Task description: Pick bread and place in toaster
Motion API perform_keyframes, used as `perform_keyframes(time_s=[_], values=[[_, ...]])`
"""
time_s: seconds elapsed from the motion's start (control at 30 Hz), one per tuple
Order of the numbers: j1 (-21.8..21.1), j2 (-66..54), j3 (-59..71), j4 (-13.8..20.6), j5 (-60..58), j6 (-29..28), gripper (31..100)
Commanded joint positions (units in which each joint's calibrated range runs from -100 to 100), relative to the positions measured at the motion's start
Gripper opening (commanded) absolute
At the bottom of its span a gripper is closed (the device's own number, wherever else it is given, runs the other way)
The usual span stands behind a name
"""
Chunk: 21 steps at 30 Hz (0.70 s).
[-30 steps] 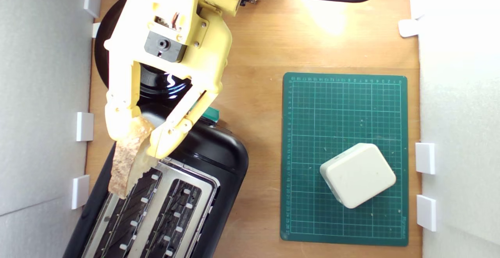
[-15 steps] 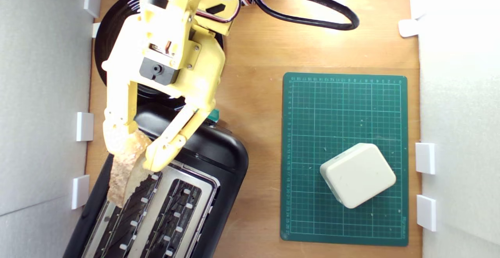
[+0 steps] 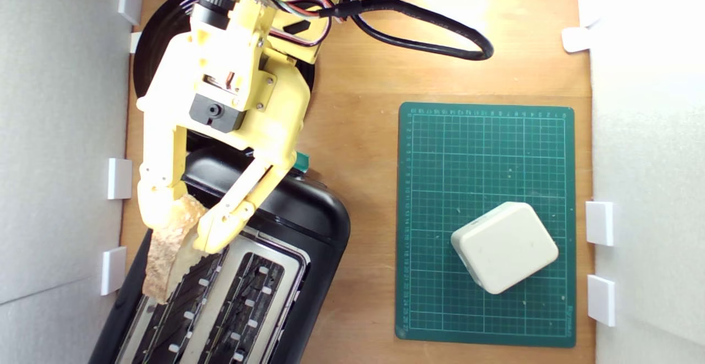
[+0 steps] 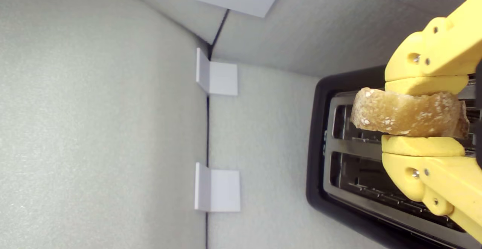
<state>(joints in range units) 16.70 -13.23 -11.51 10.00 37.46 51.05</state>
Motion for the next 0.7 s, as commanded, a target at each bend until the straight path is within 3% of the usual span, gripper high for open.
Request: perform_keyframes(time_s=[0.0,0.67], values=[[1.7,-0.4,-3.6,-0.4,-2.8,-0.1,52.8],[1.9,1.4,-3.6,-0.5,-3.2,-0.1,52.8]])
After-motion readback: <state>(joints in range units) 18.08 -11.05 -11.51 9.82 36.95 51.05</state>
